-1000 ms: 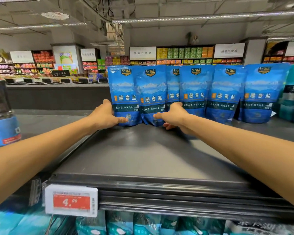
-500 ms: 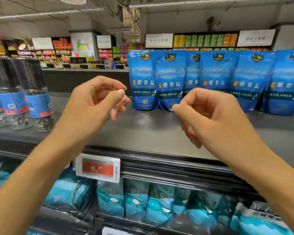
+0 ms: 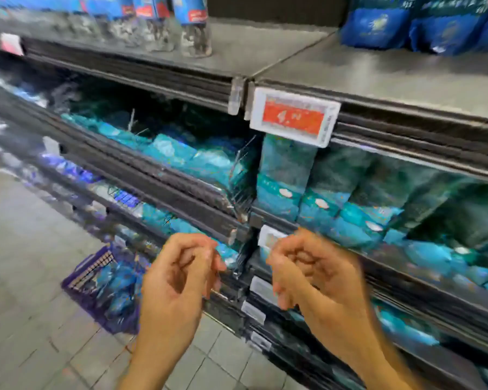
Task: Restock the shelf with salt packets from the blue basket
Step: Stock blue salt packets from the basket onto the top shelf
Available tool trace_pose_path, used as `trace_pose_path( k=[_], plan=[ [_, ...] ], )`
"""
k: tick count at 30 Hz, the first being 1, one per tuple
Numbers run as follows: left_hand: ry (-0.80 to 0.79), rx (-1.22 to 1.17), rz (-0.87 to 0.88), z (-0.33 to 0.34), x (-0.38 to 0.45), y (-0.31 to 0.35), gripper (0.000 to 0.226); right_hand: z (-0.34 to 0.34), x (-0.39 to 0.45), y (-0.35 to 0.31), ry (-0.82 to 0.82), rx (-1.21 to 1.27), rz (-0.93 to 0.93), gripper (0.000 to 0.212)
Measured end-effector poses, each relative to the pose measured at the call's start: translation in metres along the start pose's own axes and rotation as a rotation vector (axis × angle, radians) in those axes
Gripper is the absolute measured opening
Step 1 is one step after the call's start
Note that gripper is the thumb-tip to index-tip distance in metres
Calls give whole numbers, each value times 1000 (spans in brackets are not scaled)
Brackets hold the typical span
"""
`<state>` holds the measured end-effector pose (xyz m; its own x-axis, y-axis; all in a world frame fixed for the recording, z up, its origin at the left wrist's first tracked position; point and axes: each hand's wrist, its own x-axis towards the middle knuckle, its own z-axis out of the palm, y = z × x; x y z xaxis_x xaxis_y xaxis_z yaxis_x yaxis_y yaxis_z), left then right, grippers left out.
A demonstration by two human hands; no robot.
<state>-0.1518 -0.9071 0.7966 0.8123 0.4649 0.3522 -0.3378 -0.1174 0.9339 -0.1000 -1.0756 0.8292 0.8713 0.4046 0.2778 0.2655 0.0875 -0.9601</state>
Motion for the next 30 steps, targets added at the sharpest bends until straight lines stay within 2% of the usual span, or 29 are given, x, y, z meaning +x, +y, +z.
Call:
trace_pose_path(
  k=[3,5,10,13,18,22,30],
  plan=[
    [176,35,-156,-28,-45,-35,14,14,-23,56,68,6,159,19],
    [273,60,-256,-44,-80,-59,17,19,-44,90,52,-11,253,23],
    [480,145,-479,-68,-158,-101,28,13,-100,147,-113,-68,460,21],
    [504,222,-563,-72,-190,-110,25,11,-125,168,-214,-118,543,29],
    [587,260,-638,-78,-237,-111,21,11,-152,185,-382,-199,559,23],
    [667,271,-693,-87,-263,-114,21,26,-157,193,-439,-229,554,25],
    [781,291,-828,-137,-311,-118,24,114,-111,207,-512,-195,591,24]
  ],
)
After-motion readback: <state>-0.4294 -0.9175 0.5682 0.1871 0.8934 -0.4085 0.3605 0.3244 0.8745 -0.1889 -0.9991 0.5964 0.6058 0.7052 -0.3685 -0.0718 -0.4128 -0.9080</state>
